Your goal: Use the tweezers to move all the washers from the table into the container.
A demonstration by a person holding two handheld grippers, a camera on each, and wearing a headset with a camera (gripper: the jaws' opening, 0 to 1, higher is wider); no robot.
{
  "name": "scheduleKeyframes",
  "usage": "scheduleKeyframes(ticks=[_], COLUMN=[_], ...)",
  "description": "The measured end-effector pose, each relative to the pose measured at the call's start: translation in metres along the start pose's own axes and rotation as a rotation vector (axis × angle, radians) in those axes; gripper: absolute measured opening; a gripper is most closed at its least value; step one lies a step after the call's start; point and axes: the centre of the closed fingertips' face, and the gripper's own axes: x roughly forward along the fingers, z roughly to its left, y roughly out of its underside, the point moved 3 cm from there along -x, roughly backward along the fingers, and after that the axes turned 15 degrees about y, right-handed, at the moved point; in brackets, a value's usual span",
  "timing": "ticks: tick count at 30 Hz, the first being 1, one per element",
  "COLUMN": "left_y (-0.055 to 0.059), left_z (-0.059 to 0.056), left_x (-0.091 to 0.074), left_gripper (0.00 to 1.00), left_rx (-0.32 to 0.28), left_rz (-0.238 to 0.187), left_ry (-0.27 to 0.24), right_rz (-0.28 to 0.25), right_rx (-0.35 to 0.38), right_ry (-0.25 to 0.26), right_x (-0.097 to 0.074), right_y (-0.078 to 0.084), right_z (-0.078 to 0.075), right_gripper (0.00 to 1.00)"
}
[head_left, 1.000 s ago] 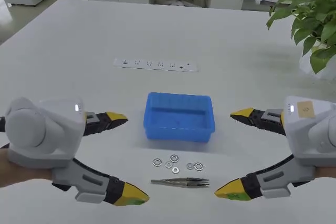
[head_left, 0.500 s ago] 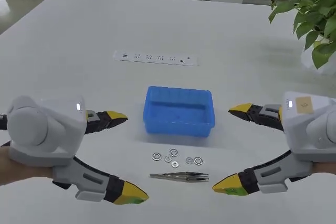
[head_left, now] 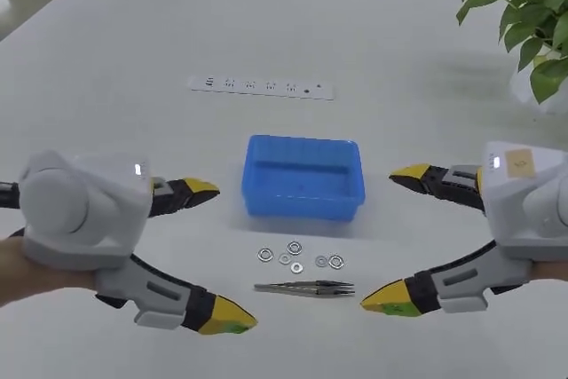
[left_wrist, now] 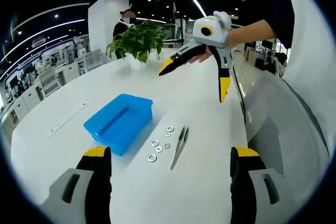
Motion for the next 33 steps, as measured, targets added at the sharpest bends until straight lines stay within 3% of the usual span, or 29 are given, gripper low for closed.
scheduleKeyframes(ticks=[7, 21, 33], left_y=[-0.001, 0.009, 0.013], left_z=[0.001, 0.002, 0.002], left_x=[0.002, 0.004, 0.011], left_gripper=[1.00, 1.00, 1.00], left_rx=[-0.004, -0.005, -0.016], left_rz=[-0.002, 0.027, 0.030], left_ry=[0.005, 0.013, 0.016], right_rz=[0.000, 0.004, 0.020], right_rx=[0.011, 0.023, 0.019], right_ry=[0.004, 0.007, -0.025], right_x=[0.001, 0.000, 0.007], right_y=[0.001, 0.005, 0.010], right_z=[-0.001, 0.000, 0.010], right_gripper=[0.96, 0.96, 0.95])
